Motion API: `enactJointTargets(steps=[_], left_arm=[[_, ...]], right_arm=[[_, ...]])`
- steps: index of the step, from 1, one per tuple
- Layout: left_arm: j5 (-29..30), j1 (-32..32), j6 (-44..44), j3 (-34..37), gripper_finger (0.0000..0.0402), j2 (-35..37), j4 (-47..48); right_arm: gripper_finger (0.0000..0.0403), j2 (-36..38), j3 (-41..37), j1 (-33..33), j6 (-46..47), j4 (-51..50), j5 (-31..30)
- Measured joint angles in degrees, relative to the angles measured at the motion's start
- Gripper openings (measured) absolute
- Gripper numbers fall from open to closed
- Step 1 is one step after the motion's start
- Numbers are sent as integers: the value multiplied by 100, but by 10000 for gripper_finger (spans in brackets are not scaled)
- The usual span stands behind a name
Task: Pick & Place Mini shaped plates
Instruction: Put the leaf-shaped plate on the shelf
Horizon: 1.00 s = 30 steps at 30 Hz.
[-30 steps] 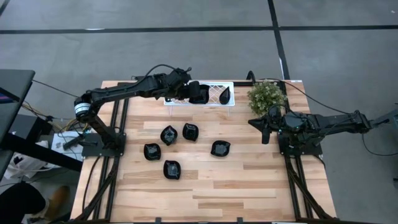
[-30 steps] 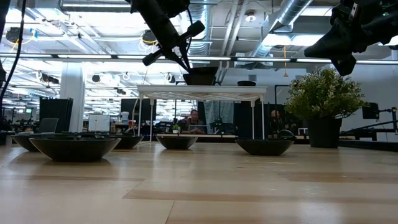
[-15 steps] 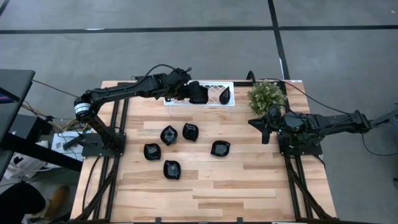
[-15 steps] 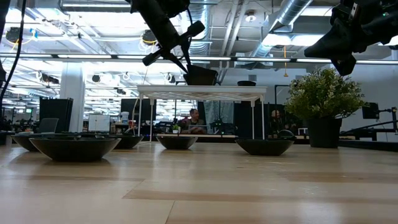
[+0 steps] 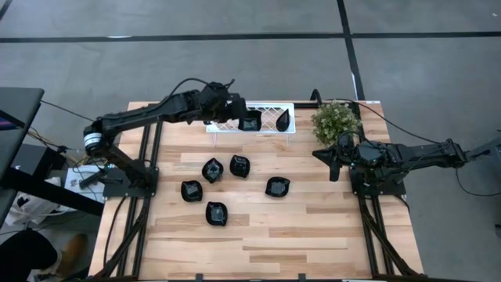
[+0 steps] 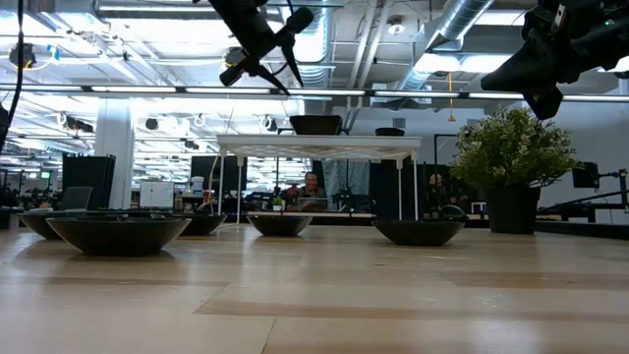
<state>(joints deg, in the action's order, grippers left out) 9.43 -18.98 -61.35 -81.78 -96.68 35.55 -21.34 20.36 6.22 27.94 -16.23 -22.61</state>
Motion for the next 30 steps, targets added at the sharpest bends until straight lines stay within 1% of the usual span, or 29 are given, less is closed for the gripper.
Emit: enactJointTargets(steps=[5, 11, 15, 19, 21, 25, 30], left_arm=[[-5, 430, 145, 0, 123, 142, 78], [-10, 1307, 41, 0, 114, 159, 601], [-23, 1851, -592, 0, 110, 159, 1067], [31, 2291, -1225, 0, 106, 158, 1309], [147, 2490, -1532, 0, 106, 157, 1333], [396, 2810, -1923, 0, 106, 155, 1357], [471, 3096, -2229, 0, 106, 155, 1370]], right_arm=[[21, -2, 0, 0, 0, 0, 0], [21, -1, 0, 0, 0, 0, 0], [21, -2, 0, 0, 0, 0, 0], [21, -2, 0, 0, 0, 0, 0], [21, 0, 0, 0, 0, 0, 0], [21, -2, 0, 0, 0, 0, 0], [21, -1, 0, 0, 0, 0, 0]])
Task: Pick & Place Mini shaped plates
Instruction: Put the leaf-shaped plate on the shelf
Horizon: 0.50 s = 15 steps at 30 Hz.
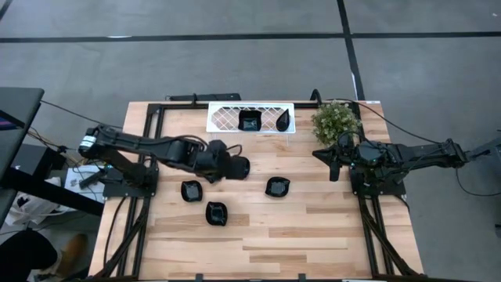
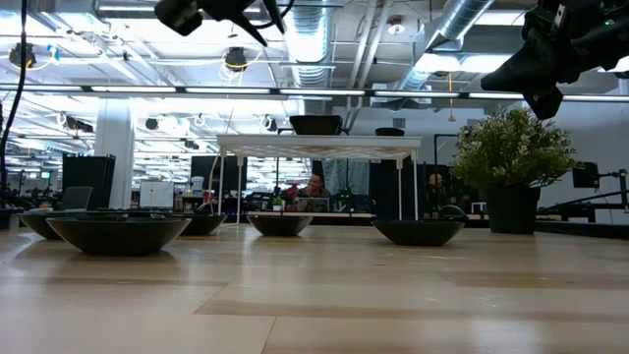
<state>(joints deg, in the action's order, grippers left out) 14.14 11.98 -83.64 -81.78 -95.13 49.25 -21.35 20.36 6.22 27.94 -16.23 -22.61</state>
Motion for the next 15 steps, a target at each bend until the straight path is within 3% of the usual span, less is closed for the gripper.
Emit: enactJointTargets(steps=[9, 15], left_arm=[[862, 530, -41, 0, 106, -2, 339], [1181, 813, -335, 0, 106, -2, 1124]], right_arm=[[21, -2, 0, 0, 0, 0, 2], [21, 1, 0, 1, 2, 0, 3]])
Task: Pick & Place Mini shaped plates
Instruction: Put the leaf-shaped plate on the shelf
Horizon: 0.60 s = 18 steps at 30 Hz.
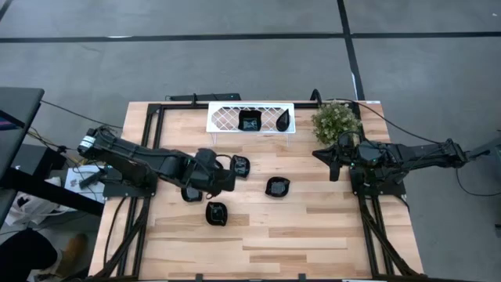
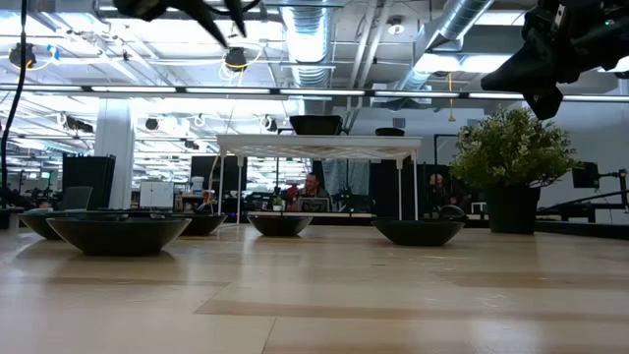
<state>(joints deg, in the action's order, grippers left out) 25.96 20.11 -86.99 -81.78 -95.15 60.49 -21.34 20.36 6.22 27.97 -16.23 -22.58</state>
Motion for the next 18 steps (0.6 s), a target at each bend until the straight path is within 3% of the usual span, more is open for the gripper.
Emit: enactJointTargets(steps=[6, 14, 18], left_arm=[[-217, 209, -964, 122, 106, 3, 773], [-1955, 663, -3334, 1576, 106, 341, 716], [-2216, 1053, -4397, 2276, 106, 687, 378]], right_arm=[[21, 0, 0, 2, 0, 0, 4], [21, -2, -2, 2, 0, 0, 6], [21, -2, 0, -1, 0, 0, 4]])
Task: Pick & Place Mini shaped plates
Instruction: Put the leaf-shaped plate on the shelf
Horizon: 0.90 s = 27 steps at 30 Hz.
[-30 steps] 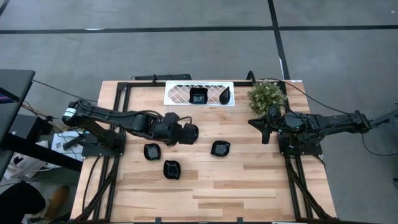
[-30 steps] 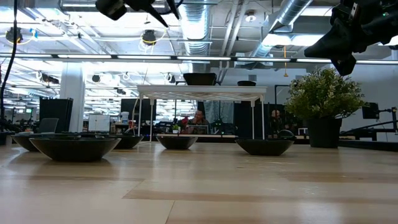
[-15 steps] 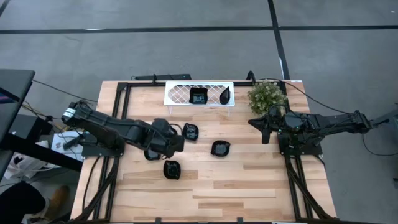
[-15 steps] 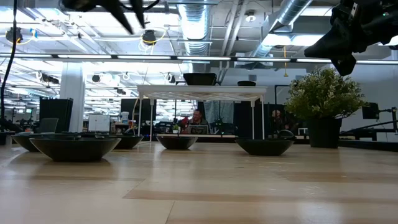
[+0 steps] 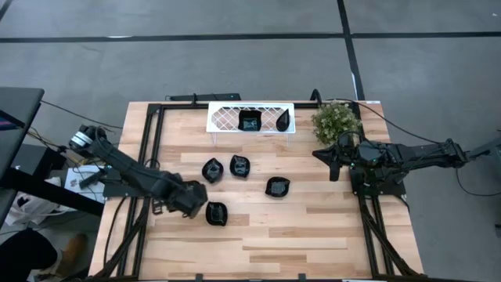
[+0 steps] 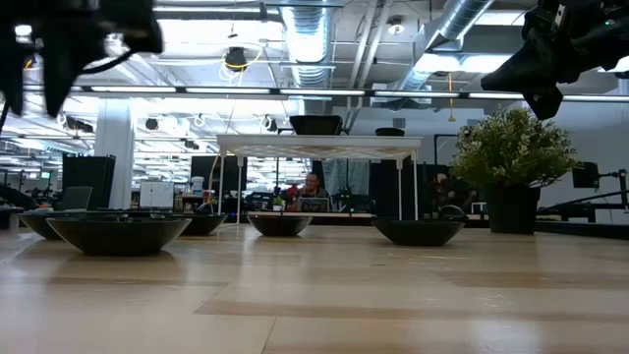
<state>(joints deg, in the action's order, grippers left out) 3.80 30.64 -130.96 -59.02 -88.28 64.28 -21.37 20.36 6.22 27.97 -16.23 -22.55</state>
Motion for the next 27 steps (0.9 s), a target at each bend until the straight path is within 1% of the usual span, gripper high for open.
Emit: enactJointTargets(steps=[2, 5, 8, 16, 22, 24, 27], left_arm=[[-83, 85, -240, 304, 106, 185, -202], [-212, 70, -407, 711, 106, 391, -240], [-224, -21, -439, 1028, 106, 566, -276], [-22, -322, -437, 1757, 106, 899, -459], [374, -595, -273, 2239, 106, 1052, -1291], [389, -667, -260, 2376, 106, 1064, -1506], [386, -722, -255, 2520, 106, 1061, -1581]], right_arm=[[21, 2, -2, 0, -1, 0, 0], [21, 2, 0, 0, -2, 0, 0], [21, 0, 0, 0, -2, 0, 0], [21, 0, 0, 0, 0, 0, -2], [21, 0, 0, 0, 0, 0, -2], [21, 2, 0, 0, 0, 0, -2], [21, 2, 0, -2, 0, 0, -2]])
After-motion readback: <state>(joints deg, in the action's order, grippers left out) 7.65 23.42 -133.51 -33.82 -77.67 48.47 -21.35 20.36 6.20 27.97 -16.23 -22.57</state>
